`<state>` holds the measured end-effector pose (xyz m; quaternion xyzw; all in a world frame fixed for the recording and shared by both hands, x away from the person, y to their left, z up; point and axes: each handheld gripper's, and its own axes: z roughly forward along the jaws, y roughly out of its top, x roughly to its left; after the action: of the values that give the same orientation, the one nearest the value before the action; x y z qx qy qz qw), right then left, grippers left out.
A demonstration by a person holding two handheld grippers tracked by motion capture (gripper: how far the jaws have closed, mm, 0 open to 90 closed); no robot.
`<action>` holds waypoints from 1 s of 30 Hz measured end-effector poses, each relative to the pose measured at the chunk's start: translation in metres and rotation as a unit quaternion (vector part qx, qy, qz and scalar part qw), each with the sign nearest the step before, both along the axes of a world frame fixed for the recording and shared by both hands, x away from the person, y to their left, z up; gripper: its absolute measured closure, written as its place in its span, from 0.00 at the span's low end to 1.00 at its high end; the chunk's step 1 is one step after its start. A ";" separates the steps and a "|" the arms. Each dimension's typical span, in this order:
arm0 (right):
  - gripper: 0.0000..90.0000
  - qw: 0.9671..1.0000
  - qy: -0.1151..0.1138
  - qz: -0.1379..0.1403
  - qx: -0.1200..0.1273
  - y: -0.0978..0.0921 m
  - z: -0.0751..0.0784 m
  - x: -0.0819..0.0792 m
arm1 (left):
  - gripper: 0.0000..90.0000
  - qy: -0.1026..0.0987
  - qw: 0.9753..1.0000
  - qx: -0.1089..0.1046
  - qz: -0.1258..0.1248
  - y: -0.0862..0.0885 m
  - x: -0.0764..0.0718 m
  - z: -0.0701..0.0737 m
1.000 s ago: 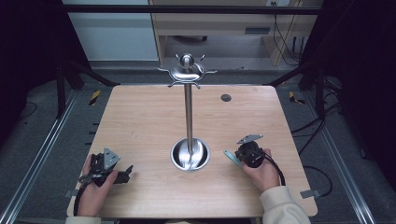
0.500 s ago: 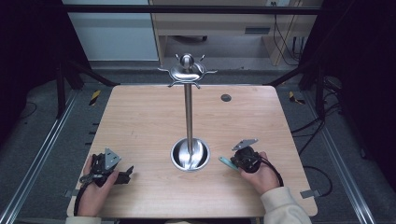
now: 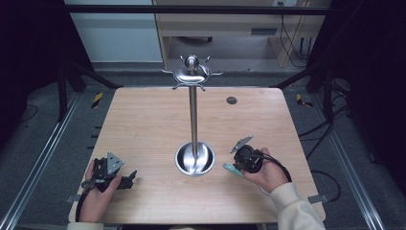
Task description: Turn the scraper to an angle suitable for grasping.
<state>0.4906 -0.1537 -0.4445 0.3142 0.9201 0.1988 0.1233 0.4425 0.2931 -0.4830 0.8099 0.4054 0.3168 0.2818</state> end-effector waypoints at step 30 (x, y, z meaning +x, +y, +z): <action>0.78 0.993 0.095 0.027 -0.066 0.022 -0.019 0.025 | 0.03 0.003 1.000 0.001 -0.002 0.000 0.001 0.000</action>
<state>0.5152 -0.1315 -0.4631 0.2976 0.9470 0.1104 0.0501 0.4436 0.2927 -0.4835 0.8118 0.4043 0.3143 0.2806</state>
